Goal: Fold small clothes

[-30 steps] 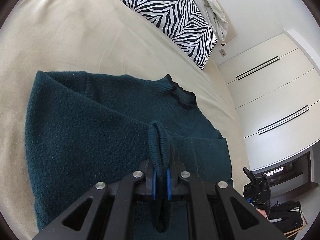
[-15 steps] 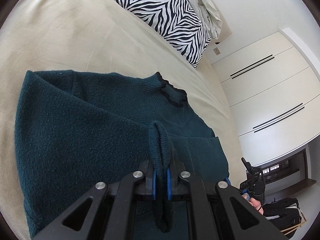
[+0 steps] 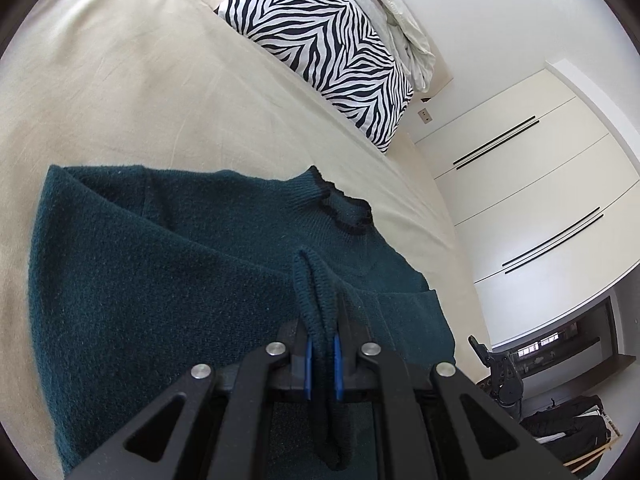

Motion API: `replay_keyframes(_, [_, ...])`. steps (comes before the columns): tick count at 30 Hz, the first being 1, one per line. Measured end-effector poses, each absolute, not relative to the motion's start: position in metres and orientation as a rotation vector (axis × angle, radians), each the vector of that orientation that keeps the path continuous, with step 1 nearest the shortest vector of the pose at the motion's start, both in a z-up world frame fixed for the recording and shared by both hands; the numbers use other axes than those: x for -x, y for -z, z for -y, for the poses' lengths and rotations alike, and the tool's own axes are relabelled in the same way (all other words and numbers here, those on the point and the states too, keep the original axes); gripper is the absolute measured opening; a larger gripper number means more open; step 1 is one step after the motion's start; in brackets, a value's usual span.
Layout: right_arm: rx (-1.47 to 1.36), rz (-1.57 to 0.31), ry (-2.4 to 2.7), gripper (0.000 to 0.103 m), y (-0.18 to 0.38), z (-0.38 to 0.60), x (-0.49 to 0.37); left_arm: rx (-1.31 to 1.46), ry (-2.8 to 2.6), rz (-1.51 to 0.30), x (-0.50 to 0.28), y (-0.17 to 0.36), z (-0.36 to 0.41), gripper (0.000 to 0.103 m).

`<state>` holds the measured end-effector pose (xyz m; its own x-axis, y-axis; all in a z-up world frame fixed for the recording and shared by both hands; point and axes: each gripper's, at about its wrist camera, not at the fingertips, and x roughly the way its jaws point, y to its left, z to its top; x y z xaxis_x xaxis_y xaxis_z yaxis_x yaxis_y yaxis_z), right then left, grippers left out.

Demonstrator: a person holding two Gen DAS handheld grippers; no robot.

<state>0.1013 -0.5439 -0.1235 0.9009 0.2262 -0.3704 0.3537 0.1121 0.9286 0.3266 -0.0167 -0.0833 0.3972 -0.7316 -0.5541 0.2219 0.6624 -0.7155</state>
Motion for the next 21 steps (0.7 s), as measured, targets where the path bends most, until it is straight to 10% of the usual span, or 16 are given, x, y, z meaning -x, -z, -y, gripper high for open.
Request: replay_keyframes(21, [-1.243, -0.597, 0.066, 0.054, 0.049, 0.551, -0.093, 0.55, 0.591, -1.033, -0.337, 0.13, 0.015, 0.013])
